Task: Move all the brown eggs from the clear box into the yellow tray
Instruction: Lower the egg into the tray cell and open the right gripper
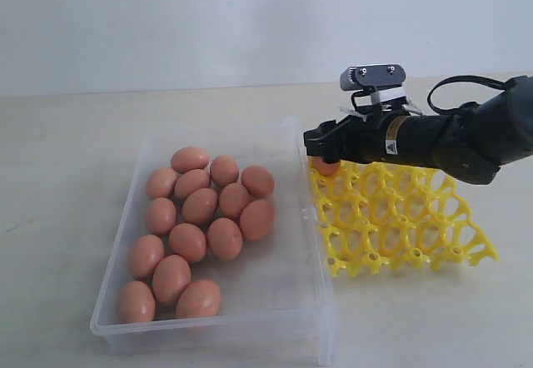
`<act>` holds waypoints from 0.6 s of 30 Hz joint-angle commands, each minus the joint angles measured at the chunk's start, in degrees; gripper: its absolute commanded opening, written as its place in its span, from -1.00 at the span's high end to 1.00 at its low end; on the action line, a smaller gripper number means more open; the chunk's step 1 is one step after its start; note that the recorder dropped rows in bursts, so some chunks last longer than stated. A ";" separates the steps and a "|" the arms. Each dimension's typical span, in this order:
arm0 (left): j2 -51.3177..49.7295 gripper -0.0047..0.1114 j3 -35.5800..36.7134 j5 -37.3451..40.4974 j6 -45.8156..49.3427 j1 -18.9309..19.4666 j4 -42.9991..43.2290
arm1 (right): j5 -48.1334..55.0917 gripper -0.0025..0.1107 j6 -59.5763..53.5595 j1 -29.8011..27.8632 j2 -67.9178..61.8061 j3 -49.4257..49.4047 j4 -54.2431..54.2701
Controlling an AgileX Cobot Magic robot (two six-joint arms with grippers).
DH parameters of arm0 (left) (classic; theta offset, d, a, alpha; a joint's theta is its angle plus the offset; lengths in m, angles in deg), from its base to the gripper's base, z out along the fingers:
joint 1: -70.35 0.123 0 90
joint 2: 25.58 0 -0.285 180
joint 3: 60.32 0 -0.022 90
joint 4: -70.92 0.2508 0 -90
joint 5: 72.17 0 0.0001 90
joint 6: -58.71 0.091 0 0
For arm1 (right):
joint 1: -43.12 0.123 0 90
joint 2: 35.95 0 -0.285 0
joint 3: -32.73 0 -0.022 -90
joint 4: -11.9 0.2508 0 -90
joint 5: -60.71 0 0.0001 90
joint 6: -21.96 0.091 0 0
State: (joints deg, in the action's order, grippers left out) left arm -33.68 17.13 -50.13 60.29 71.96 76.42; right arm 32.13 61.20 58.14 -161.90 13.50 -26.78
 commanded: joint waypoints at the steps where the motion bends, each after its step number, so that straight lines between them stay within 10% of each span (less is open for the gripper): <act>1: 0.32 0.92 -0.23 -0.35 -0.26 0.13 -0.06 | 1.66 -0.14 0.72 -0.05 2.17 0.66 -0.32; 18: 0.32 0.92 -0.23 -0.35 -0.26 0.13 -0.06 | 9.37 0.00 11.70 0.73 13.86 1.31 -1.77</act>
State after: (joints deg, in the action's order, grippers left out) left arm -33.68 17.13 -50.13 60.29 71.96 76.42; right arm 39.14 69.52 58.14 -149.68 14.42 -27.23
